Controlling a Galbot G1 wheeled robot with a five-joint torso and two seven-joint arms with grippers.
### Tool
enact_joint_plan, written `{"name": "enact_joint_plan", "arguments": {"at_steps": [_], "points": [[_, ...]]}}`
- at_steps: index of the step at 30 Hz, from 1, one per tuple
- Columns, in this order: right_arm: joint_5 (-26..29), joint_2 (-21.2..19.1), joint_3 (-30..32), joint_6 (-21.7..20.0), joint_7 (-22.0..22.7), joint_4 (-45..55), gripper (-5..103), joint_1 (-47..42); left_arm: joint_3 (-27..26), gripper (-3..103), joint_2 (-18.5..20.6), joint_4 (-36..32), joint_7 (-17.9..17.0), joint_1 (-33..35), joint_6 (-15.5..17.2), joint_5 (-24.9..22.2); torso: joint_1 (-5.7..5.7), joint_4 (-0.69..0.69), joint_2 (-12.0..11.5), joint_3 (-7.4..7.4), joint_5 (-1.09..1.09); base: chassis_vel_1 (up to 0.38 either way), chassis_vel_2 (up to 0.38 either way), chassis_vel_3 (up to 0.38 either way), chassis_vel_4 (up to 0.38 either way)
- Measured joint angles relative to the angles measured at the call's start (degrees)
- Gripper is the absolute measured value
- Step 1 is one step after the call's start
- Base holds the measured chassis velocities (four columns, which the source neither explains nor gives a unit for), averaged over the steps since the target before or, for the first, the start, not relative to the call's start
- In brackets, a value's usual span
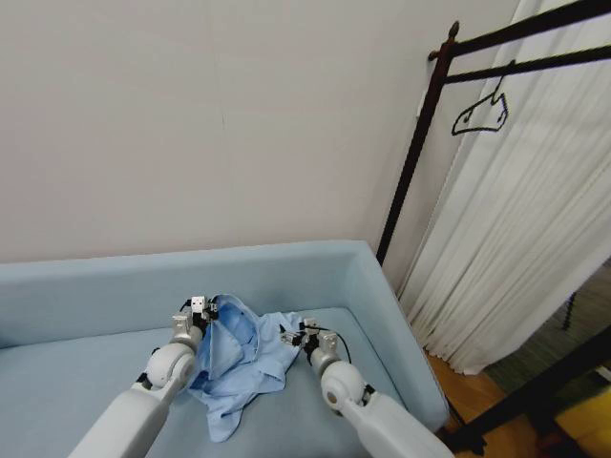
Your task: Pick up the clothes from the sofa and hang them on the clothes hanger.
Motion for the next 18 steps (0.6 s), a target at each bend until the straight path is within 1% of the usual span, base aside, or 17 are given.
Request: {"name": "enact_joint_plan", "arguments": {"at_steps": [3, 4, 7, 8, 11, 12, 15, 18], "points": [[-1.56, 4.53, -1.30, 0.94, -0.29, -4.40, 100, 0.33, 0.24, 1, -0.13, -0.17, -0.24, -0.19, 0.26, -0.64, 0.00, 0.01, 0.00, 0.00, 0.00, 0.000, 0.000, 0.000, 0.000], [-1.56, 4.53, -1.30, 0.94, -0.29, -4.40, 100, 0.33, 0.24, 1, -0.13, -0.17, -0.24, -0.19, 0.26, -0.64, 0.00, 0.01, 0.00, 0.00, 0.00, 0.000, 0.000, 0.000, 0.000], [-3.55, 9.34, -2.78, 2.75, -0.20, -9.60, 100, 0.68, 0.29, 1, 0.00, -0.32, -0.36, -0.16, 0.40, -0.90, 0.00, 0.02, 0.00, 0.00, 0.00, 0.000, 0.000, 0.000, 0.000], [-3.55, 9.34, -2.78, 2.75, -0.20, -9.60, 100, 0.68, 0.29, 1, 0.00, -0.32, -0.36, -0.16, 0.40, -0.90, 0.00, 0.02, 0.00, 0.00, 0.00, 0.000, 0.000, 0.000, 0.000], [-4.15, 12.82, -3.26, 4.21, 0.60, -13.94, 100, 1.09, 0.24, 1, 0.28, -0.82, -0.52, -0.10, 0.52, -1.31, 0.00, 0.02, 0.00, 0.00, 0.00, 0.000, 0.000, 0.000, 0.000], [-4.15, 12.82, -3.26, 4.21, 0.60, -13.94, 100, 1.09, 0.24, 1, 0.28, -0.82, -0.52, -0.10, 0.52, -1.31, 0.00, 0.02, 0.00, 0.00, 0.00, 0.000, 0.000, 0.000, 0.000], [-4.57, 15.63, -3.32, 5.34, 1.74, -17.23, 100, 0.95, 0.06, 1, 0.70, -1.24, -0.68, 0.00, 0.62, -1.64, 0.00, 0.01, 0.00, 0.00, 0.00, 0.000, 0.000, 0.000, 0.000], [-5.23, 16.52, -3.38, 5.94, 2.05, -18.49, 100, 0.66, -0.08, 1, 1.01, -1.62, -0.77, 0.05, 0.66, -1.87, 0.00, 0.01, 0.00, 0.00, 0.00, 0.000, 0.000, 0.000, 0.000]]}}
